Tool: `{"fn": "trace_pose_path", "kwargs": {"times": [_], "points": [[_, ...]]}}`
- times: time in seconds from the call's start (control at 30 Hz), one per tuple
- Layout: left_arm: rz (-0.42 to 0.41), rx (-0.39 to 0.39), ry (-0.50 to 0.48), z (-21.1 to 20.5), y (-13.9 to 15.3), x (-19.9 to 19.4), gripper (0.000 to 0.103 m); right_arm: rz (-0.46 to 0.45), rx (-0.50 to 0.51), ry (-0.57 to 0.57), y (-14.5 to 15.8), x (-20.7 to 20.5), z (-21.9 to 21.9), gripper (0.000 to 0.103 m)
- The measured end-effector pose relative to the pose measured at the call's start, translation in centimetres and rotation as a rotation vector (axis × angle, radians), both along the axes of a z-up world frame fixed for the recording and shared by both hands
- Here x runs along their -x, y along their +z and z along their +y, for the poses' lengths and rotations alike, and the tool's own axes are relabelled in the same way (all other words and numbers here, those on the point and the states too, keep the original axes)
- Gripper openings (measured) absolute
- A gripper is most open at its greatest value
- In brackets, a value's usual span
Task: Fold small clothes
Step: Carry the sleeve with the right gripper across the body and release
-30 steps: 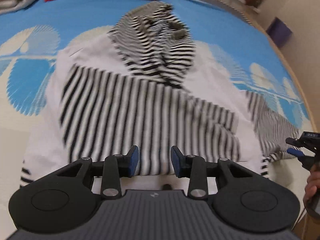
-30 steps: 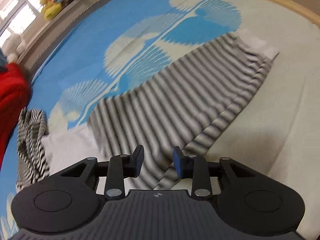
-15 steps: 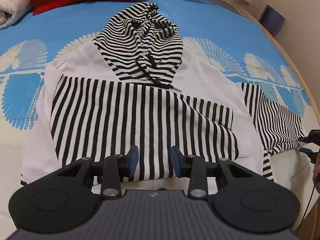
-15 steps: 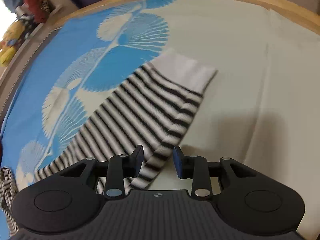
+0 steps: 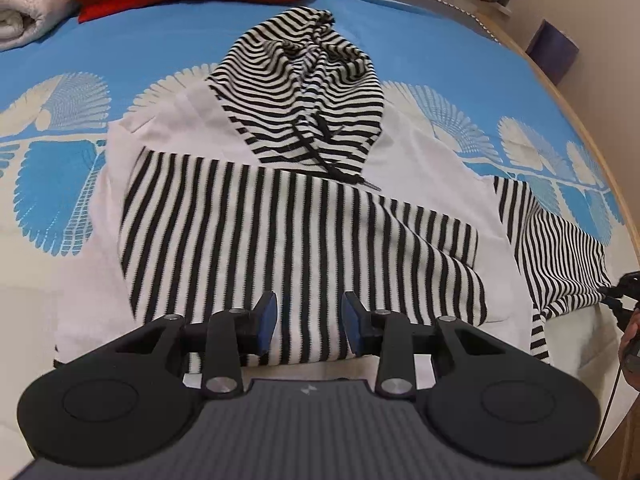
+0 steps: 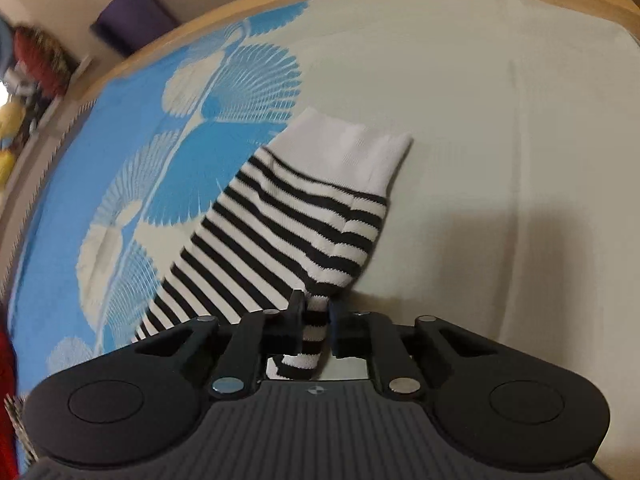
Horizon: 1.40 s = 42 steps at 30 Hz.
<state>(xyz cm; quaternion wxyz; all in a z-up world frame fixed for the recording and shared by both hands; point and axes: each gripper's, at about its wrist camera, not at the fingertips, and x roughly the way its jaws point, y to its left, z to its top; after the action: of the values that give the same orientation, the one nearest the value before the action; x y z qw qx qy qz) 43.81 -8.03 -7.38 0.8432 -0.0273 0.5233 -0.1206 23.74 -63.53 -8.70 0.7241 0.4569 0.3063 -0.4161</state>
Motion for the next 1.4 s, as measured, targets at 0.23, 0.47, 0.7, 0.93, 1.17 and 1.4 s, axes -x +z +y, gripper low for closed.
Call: {"fn": "trace_pose_path", "kwargs": {"times": [0.23, 0.47, 0.7, 0.93, 1.17, 1.4], "points": [[-0.017, 0.035, 0.07, 3.0, 1.3, -0.5, 0.04, -0.028, 0.341, 0.105, 7.2, -3.2, 6.5, 0.003], [-0.012, 0.059, 0.185, 7.4, 1.9, -1.8, 0.039, -0.368, 0.592, 1.001, 13.8, -8.4, 27.9, 0.004], [-0.002, 0.121, 0.258, 10.5, 2.7, -2.6, 0.039, -0.228, 0.322, 1.616, 9.3, -8.5, 39.7, 0.023], [0.035, 0.177, 0.301, 11.4, 2.1, -3.2, 0.039, -0.165, 0.28, 1.187, 15.1, -8.6, 35.2, 0.04], [0.034, 0.122, 0.279, 9.5, 1.0, -3.2, 0.039, -0.098, 0.204, 1.068, 11.6, -8.4, 34.0, 0.049], [-0.033, 0.094, 0.204, 5.0, -0.1, -3.9, 0.039, -0.003, 0.007, 0.893, 7.6, -11.1, 30.8, 0.048]]}}
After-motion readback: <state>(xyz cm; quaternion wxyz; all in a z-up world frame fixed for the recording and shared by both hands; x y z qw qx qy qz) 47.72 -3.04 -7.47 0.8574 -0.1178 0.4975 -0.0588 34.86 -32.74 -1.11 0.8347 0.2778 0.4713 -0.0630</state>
